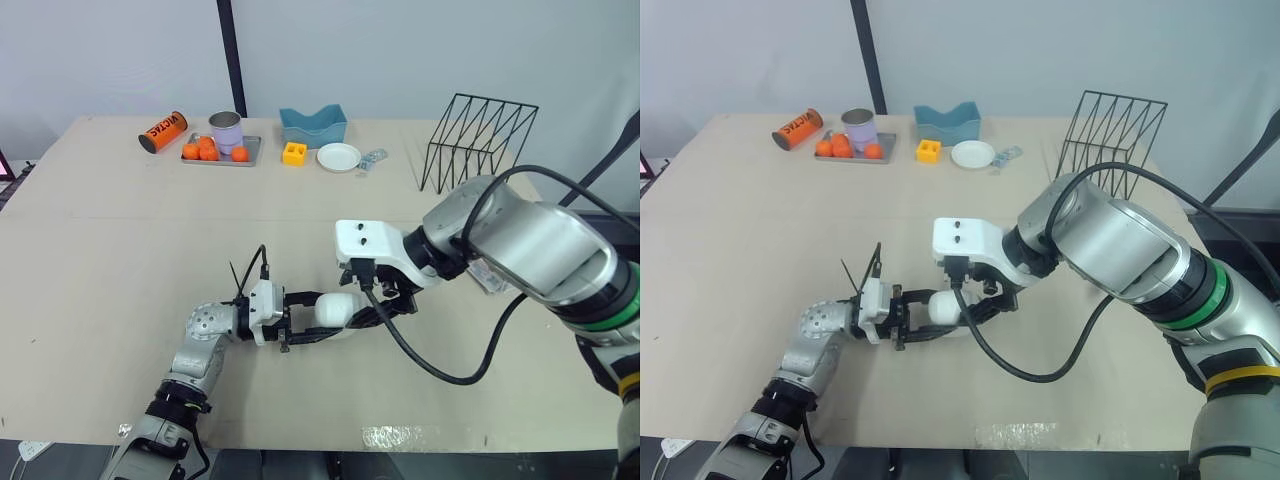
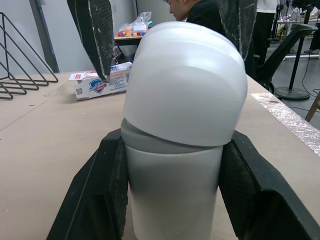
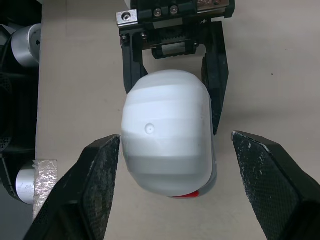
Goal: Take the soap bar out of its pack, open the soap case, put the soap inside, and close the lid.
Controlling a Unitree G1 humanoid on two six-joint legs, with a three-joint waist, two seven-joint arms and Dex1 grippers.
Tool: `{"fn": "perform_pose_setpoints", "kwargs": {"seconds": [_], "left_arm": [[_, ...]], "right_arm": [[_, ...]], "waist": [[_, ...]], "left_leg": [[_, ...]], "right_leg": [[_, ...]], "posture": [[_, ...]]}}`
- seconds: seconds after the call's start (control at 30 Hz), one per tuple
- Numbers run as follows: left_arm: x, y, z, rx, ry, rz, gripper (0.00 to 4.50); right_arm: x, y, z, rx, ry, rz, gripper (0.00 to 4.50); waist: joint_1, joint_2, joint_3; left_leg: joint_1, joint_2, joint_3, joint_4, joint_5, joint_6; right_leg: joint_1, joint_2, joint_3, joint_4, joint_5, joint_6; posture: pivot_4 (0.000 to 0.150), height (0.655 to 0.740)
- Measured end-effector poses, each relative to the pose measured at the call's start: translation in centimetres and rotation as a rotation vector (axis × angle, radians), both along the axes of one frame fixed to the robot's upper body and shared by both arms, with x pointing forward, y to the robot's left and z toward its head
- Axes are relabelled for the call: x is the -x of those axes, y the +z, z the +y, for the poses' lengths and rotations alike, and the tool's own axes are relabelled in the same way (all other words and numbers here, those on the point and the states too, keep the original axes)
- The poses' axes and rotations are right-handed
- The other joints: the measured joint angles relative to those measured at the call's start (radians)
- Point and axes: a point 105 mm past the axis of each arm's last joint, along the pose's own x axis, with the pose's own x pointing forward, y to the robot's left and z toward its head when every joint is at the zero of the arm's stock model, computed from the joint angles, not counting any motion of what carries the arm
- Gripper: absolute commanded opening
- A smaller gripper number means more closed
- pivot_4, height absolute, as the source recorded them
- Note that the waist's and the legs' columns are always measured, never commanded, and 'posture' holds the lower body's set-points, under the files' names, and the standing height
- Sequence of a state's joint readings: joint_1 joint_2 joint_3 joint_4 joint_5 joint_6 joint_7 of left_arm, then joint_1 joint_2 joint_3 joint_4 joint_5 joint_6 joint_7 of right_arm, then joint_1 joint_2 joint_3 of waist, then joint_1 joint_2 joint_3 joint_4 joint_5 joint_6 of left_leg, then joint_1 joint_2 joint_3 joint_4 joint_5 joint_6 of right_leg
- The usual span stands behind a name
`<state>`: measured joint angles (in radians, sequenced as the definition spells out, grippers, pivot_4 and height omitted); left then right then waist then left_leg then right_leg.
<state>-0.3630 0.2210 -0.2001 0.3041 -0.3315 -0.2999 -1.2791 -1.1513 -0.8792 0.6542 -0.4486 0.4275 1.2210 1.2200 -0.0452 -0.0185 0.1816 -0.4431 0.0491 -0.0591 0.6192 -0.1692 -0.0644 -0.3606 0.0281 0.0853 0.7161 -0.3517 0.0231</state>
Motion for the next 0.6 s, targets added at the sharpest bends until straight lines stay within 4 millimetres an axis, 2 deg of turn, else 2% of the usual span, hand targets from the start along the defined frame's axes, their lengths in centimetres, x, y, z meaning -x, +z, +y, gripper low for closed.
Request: {"fn": "perform_pose_setpoints", "kwargs": {"seconds": [0.37,0.6], "left_arm": [[0.0,0.0,0.0,-0.001,-0.004,0.000,1.94],[0.1,0.0,0.0,-0.003,-0.010,-0.001,1.94]], "right_arm": [[-0.1,-0.1,-0.8,0.012,-0.022,-0.004,3.65],[-0.2,1.1,-1.4,-0.012,-0.045,-0.048,3.65]], "waist": [[0.000,0.000,0.000],[0.000,0.000,0.000]], "left_leg": [[0.000,0.000,0.000,0.000,0.000,0.000],[0.000,0.000,0.000,0.000,0.000,0.000]], "right_leg": [[0.000,0.000,0.000,0.000,0.000,0.000],[0.000,0.000,0.000,0.000,0.000,0.000]], "posture": [[0.150,0.7400],[0.150,0.7400]]}}
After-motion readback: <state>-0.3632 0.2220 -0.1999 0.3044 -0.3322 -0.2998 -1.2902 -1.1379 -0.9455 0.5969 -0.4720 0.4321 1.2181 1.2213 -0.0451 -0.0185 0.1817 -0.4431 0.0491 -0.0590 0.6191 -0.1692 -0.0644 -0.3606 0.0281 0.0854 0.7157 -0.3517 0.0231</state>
